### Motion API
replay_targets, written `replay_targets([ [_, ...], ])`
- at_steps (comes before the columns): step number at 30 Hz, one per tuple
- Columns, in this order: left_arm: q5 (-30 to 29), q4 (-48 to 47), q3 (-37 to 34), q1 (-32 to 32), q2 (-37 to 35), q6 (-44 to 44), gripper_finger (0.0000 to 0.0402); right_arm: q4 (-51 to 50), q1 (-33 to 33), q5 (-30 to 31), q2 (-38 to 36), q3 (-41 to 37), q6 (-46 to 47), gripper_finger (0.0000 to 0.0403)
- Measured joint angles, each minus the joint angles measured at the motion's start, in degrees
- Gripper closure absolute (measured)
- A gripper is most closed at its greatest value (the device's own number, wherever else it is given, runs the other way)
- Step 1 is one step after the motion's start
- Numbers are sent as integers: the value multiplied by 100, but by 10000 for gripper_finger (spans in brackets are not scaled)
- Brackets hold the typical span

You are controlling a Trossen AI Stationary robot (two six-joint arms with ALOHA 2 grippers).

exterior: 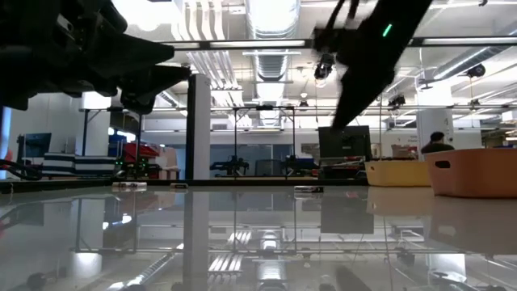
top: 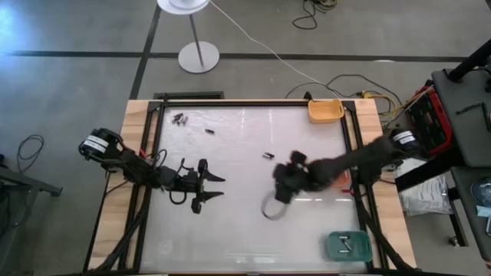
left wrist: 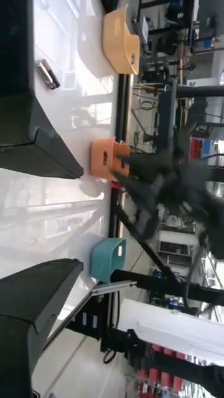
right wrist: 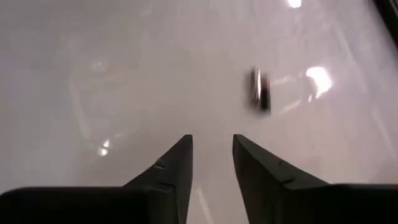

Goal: Sort batteries
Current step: Put the silver battery into the green bin

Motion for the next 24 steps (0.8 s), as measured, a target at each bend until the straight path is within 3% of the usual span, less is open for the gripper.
replay_targets([
  [5,1,-209,-25,-1,0,-72,199,2294,-826,-8,302,-998,-1648,306],
  [11,7,-476,-25,-2,0,-179,199,4277,-1460,-17,678,-1850,-2275,294],
  [24,9,-683,-27,-2,0,-195,199,4692,-1856,-61,1150,-1847,-2333,261],
])
